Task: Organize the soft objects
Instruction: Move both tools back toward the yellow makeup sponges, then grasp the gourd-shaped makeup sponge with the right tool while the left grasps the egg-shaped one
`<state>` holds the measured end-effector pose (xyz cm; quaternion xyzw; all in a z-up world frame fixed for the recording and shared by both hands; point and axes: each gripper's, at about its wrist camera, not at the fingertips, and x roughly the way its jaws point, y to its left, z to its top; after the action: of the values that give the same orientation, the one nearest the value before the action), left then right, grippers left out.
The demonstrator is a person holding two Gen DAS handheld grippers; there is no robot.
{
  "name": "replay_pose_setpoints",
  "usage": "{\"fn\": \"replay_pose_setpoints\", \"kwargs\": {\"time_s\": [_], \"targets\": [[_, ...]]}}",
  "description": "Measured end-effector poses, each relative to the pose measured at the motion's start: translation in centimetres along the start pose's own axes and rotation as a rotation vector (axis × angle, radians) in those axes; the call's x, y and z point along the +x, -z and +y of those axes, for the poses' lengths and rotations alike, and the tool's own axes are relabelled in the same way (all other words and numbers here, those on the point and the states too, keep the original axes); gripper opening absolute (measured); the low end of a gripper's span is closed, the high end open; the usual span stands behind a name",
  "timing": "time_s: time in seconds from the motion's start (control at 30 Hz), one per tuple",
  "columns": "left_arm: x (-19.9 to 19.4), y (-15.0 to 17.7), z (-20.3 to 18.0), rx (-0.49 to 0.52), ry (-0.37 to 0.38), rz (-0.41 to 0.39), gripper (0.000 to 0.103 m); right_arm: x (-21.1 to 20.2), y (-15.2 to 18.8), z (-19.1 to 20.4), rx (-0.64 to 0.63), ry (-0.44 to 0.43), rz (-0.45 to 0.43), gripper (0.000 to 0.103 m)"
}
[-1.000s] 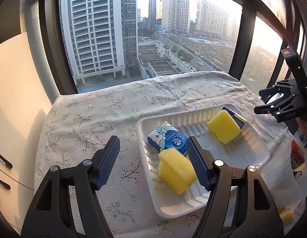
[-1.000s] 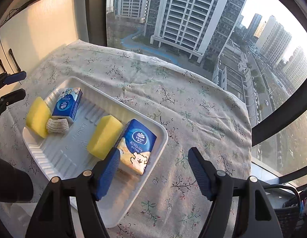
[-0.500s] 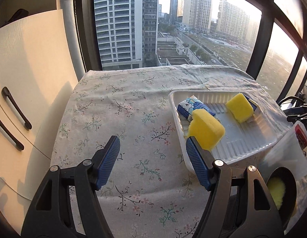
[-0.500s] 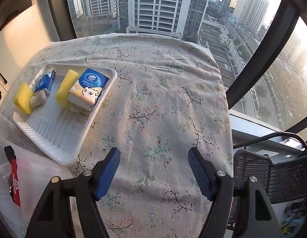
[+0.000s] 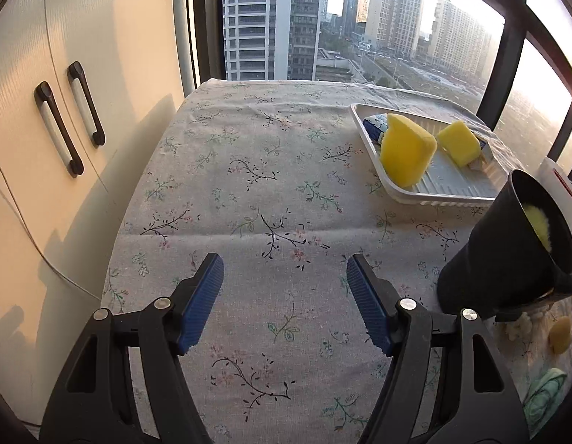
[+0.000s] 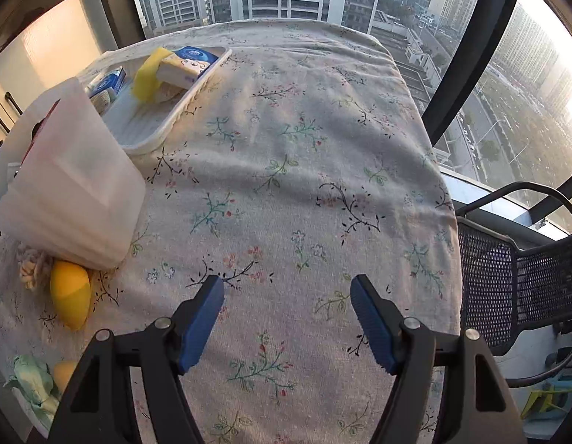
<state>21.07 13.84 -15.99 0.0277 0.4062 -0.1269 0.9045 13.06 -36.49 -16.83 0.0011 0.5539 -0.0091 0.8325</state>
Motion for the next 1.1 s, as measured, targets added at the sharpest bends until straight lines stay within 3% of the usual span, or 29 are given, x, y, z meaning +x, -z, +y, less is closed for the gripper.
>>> {"fn": "replay_pose_setpoints", "kwargs": {"time_s": [0.3, 0.53, 0.7, 0.83, 0.93, 1.1], "targets": [[-3.4, 6.3, -0.8, 0.005, 0.052, 0.041, 0.068, -2.0, 6.7, 2.1, 0.028, -0.015, 0.006, 0.073], [-5.9, 9.1, -5.1, 0.107, 0.119, 0.057, 0.068, -3.4, 11.1, 5.6, 0.017, -0.047, 0.008, 0.073], [-7.0, 9.6, -10.2, 0.234, 0.164, 0.019, 0.068, -4.4, 13.1, 8.4, -0.013, -0.068, -0.001, 0.073], [-7.1, 9.4, -14.4, 0.323, 0.216, 0.008, 0.068, -4.8, 13.8, 10.0, -0.014, -0.134, -0.007, 0.074], [-6.9, 8.7, -17.3, 0.358, 0.258, 0.011, 0.068, -4.9, 13.9, 11.2, -0.027, -0.136, -0.021, 0.074], [-6.3, 7.3, -21.2, 0.368, 0.33, 0.013, 0.068, -4.7, 13.1, 12.7, 0.003, -0.227, -0.06, 0.074]]}}
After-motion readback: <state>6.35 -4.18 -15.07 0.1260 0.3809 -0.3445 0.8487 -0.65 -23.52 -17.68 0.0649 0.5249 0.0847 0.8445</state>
